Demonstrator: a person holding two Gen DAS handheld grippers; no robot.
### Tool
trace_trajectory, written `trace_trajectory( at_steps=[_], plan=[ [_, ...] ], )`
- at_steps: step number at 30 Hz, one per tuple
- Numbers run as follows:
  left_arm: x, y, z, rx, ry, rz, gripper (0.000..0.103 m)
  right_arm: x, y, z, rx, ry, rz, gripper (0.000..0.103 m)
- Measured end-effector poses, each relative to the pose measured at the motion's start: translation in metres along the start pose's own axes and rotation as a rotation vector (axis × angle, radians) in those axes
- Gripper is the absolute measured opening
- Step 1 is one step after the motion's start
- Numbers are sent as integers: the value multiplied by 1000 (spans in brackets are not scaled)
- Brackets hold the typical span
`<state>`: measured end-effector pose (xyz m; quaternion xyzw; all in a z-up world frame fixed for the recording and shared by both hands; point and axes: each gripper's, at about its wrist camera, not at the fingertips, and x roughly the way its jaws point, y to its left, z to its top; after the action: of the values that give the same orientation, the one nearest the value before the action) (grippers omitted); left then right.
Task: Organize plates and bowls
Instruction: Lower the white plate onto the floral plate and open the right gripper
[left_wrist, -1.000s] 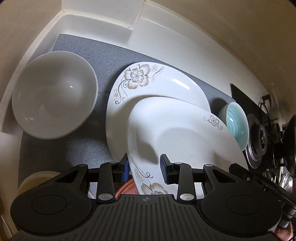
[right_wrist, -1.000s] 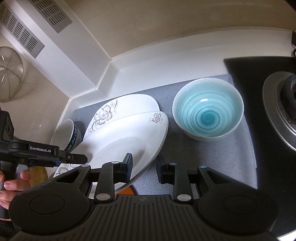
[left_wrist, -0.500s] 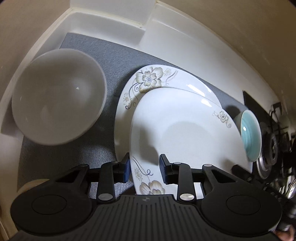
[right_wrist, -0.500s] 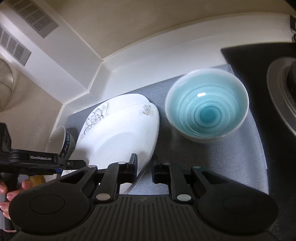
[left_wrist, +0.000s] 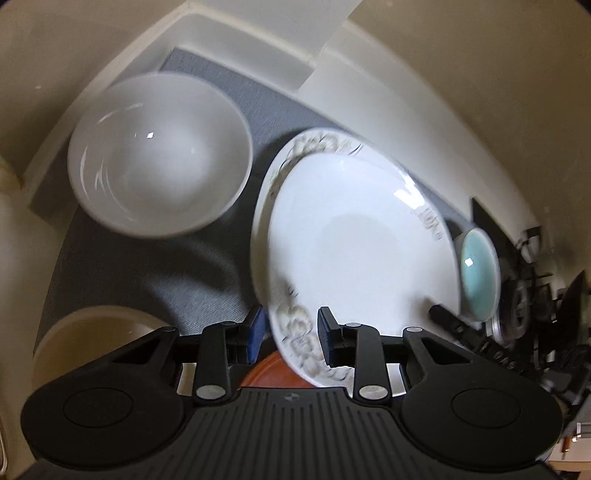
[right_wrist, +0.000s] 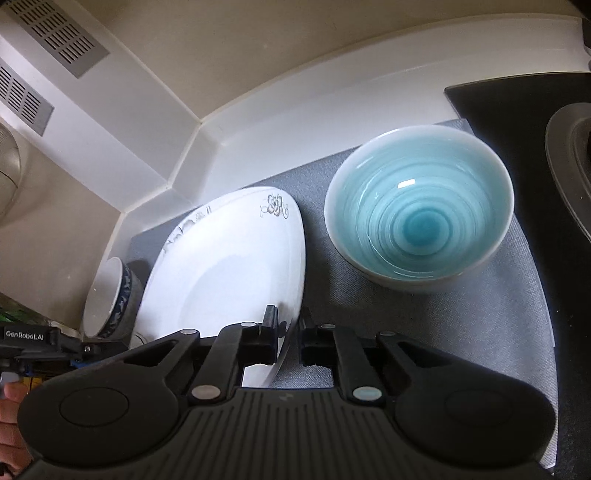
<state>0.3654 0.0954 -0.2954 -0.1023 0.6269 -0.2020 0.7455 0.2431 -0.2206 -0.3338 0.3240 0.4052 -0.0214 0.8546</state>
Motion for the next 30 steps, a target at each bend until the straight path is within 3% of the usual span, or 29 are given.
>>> trace_trajectory(
  at_steps=[4,7,12,18,21,23,30],
  plan=[
    [16,0,-6,8,0,31,27,1,4,4,-49,5,-18,14],
    [20,2,-6,-13,-8,6,27,-3,6,3,-92,-18,-35,15],
    [21,4,-3,-9,-8,8,26,-15,0,-2,-64,-16,-27,22],
    [15,15,8,-15,-39,12,23,-19,6,-8,-90,14,-15,22],
    [16,14,12,12,-50,28,23,-13,10,-10,-115,1,-23,21],
    [17,12,14,21,-53,41,23,-7,13,-10,-124,-13,-31,15],
    [17,12,16,26,-51,43,23,3,14,-6,-132,-13,-45,15]
  ],
)
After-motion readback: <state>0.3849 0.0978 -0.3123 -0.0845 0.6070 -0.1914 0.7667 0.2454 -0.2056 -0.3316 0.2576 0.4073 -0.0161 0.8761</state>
